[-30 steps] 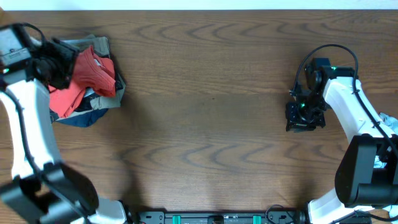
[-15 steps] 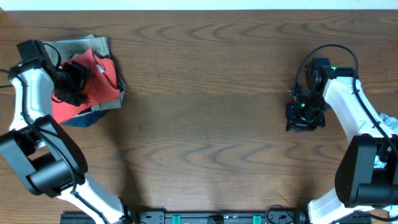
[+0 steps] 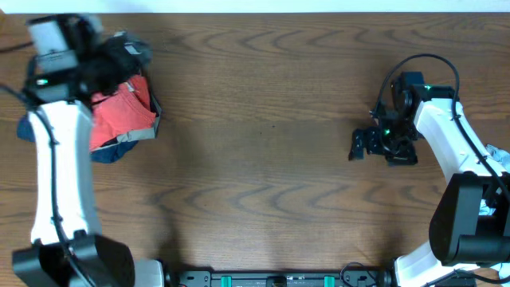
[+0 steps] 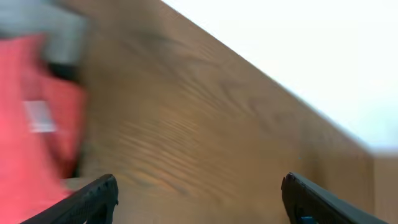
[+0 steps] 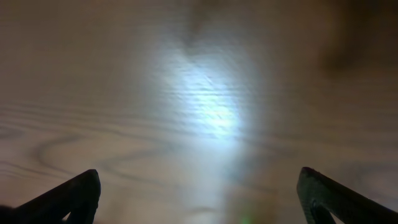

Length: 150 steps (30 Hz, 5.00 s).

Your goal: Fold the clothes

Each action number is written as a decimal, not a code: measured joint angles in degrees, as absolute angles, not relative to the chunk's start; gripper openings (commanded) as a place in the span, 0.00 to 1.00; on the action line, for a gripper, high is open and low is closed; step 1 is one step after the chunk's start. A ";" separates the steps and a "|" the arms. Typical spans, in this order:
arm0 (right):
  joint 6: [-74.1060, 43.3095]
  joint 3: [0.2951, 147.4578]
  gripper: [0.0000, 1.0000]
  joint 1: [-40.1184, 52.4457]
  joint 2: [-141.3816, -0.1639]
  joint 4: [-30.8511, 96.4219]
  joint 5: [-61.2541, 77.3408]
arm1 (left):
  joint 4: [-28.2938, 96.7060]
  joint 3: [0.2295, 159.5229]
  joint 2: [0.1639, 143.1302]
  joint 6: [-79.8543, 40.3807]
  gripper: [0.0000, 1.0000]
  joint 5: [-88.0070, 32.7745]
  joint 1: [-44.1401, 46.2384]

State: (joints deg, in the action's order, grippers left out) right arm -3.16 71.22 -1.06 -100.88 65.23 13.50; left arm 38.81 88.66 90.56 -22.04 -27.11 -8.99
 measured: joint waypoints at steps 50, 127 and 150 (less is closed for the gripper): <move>-10.39 42.39 0.99 -6.22 -32.86 43.57 8.36 | 52.34 52.42 25.61 -17.39 0.98 -1.04 16.62; 2.66 0.38 0.99 -0.45 -0.67 3.38 7.90 | 53.84 52.18 20.18 -17.78 0.98 -1.02 16.62; 3.22 0.38 0.99 -0.45 -0.67 3.38 7.90 | 53.84 52.18 20.18 -17.78 0.98 -1.02 16.62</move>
State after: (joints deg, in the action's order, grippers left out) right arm 3.22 0.38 -0.45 -0.67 3.38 7.90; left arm 53.84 52.18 20.18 -17.78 -1.02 16.62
